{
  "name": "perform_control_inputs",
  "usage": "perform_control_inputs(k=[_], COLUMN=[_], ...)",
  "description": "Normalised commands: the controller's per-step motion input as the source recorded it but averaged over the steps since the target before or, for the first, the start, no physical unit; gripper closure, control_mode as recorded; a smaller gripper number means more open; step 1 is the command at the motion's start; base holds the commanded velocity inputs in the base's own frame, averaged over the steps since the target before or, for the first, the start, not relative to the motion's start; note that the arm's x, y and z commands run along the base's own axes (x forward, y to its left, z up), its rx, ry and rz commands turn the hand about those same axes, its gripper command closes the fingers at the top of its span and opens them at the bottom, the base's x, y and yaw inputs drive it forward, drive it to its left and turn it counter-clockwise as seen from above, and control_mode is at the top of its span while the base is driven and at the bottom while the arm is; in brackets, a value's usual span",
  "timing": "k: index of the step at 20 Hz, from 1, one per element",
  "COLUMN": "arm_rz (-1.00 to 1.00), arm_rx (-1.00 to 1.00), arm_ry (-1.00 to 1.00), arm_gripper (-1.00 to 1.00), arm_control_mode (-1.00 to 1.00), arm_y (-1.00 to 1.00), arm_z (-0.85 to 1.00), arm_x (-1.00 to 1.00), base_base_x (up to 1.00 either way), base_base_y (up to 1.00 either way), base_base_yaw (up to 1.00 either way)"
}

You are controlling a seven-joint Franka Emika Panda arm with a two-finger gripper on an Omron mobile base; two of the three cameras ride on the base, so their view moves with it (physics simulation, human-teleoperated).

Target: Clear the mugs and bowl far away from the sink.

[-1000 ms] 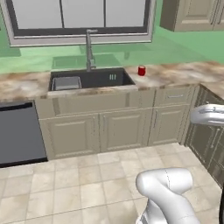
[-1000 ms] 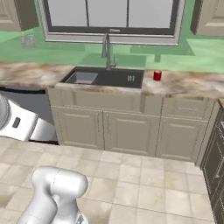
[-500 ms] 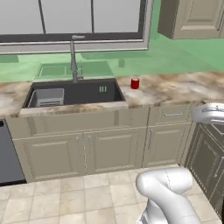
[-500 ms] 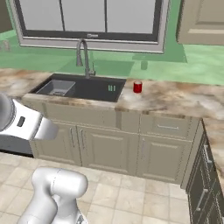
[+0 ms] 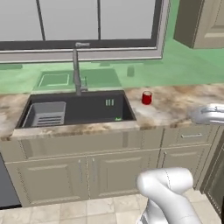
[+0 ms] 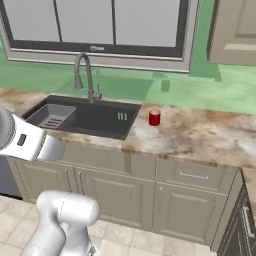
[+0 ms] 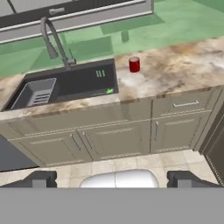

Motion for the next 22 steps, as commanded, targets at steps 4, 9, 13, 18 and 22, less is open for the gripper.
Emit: perform_control_inputs(k=[4,9,13,18,22], arm_rz=[0.0,0.0,0.0,0.0,0.0], arm_rx=[0.0,0.0,0.0,0.0,0.0], arm_ry=[0.0,0.0,0.0,0.0,0.0], arm_gripper=[-1.0,-1.0,-1.0,-1.0,-1.0], arm_control_mode=[1.0,1.0,1.0,1.0,1.0], arm_y=[0.0,0.0,0.0,0.0,0.0], arm_z=[0.0,0.0,0.0,0.0,0.0], arm_x=[0.0,0.0,0.0,0.0,0.0], base_base_x=[0.51,0.46,0.58,0.62,0.86], base_base_y=[-0.59,-0.89,-0.44,-0.01,0.0], base_base_yaw=[0.13,0.08,0.03,0.0,0.0])
